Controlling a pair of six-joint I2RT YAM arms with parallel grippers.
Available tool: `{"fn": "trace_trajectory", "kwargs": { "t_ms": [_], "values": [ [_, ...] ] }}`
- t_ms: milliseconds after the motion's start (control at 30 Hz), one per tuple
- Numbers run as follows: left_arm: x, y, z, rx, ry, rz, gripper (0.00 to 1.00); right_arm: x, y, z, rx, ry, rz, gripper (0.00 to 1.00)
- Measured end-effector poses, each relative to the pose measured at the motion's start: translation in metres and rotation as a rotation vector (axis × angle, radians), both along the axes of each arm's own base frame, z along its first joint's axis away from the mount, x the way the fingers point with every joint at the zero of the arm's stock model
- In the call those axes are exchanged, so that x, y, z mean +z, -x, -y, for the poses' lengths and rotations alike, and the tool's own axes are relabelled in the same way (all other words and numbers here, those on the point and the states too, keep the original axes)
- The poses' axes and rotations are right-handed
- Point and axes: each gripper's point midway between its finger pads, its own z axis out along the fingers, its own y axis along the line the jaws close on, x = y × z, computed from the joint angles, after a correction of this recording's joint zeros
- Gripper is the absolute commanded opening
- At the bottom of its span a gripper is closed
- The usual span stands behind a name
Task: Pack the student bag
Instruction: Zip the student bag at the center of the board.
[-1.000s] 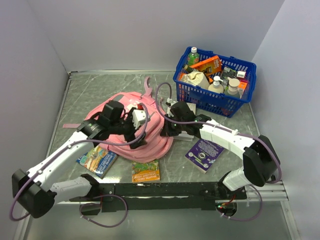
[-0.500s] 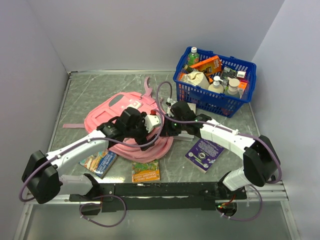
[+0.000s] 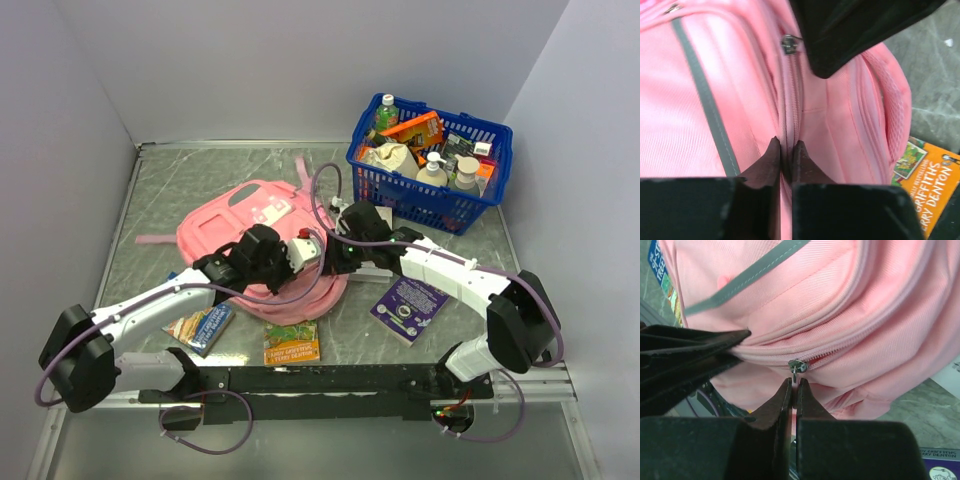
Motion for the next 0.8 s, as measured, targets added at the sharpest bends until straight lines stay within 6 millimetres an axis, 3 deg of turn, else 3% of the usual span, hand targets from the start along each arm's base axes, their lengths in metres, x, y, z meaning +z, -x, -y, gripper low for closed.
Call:
{"fn": "trace_trajectory", "kwargs": {
  "t_ms": [200, 500, 633, 800],
  "values": [
    [0.009, -0.004, -0.008, -0.03, -0.056, 0.054, 0.01, 0.006, 0.001, 0.001, 0.028, 0.005, 0.008, 0.0],
    [0.057, -0.005, -0.033, -0.148, -0.209, 0.152, 0.01, 0.037, -0.012, 0.002, 0.055, -0.044, 0.056, 0.0],
    [0.068, 0.004, -0.05, -0.204, -0.246, 0.186, 0.01, 0.043, -0.014, -0.002, 0.082, -0.044, 0.061, 0.0],
    [0.066, 0.021, -0.069, -0.275, -0.293, 0.207, 0.01, 0.033, -0.019, -0.006, 0.116, -0.022, 0.01, 0.0]
  ]
}}
